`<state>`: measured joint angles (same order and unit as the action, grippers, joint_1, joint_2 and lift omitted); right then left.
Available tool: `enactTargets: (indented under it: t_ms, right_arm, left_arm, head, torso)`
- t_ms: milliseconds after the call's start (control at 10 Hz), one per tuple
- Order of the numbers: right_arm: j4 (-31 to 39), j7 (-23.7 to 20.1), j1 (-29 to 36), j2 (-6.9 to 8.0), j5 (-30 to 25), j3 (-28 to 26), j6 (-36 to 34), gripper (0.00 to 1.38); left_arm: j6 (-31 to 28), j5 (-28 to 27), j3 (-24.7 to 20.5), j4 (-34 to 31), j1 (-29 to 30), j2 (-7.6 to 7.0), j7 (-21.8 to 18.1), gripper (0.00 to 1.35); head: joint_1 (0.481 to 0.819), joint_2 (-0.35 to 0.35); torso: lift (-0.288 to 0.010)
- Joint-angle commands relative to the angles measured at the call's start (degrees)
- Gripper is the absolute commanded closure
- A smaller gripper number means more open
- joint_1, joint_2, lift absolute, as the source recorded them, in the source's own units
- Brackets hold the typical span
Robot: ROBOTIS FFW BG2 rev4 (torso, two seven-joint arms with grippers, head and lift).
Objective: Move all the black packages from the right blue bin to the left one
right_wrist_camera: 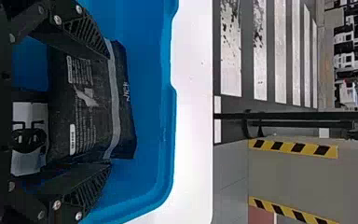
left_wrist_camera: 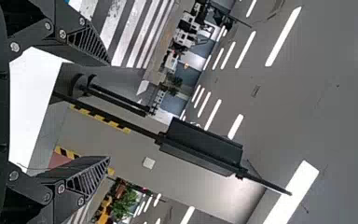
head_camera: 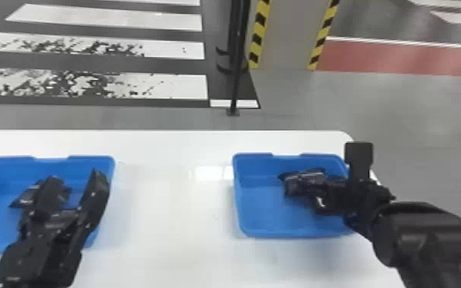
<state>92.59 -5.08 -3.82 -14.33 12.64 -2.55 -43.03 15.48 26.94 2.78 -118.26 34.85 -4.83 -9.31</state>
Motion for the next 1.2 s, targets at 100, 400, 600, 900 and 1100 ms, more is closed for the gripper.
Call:
enactTargets:
  t_ms: [100, 400, 600, 900, 1100]
  right_arm:
    - [-1.67, -0.02, -0.69, 0.00, 1.07, 0.04, -1.54, 0.69]
    - [-0.13, 0.07, 0.58, 0.18, 3.58, 0.04, 1.41, 1.20]
    - [2.54, -0.02, 2.55, 0.18, 5.75, 0.04, 4.08, 1.20]
    - [11.40, -2.22, 9.44, 0.26, 16.38, -0.99, 7.74, 1.20]
    - [10.84, -11.27, 8.87, 0.00, 31.23, 0.04, 11.81, 1.20]
  left_arm:
    - [1.40, 1.17, 0.08, 0.77, 0.02, 0.09, 0.00, 0.36]
    - [2.66, 2.08, 0.19, 1.61, -0.12, 0.18, 0.00, 0.36]
    - [3.65, 2.43, 0.42, 2.03, -0.26, 0.18, 0.00, 0.36]
    - [6.32, 2.77, 0.65, 2.31, -0.41, 0.35, 0.09, 0.35]
    - [6.60, 5.40, 2.13, 2.31, -0.83, 0.00, 0.09, 0.35]
  head:
    - [0.695, -0.122]
    - [0.695, -0.111]
    - [0.695, -0.100]
    - [0.695, -0.067]
    - [0.695, -0.023]
  torso:
    - [-0.132]
    - [-0.132]
    - [-0.132]
    - [-0.132]
    - [-0.132]
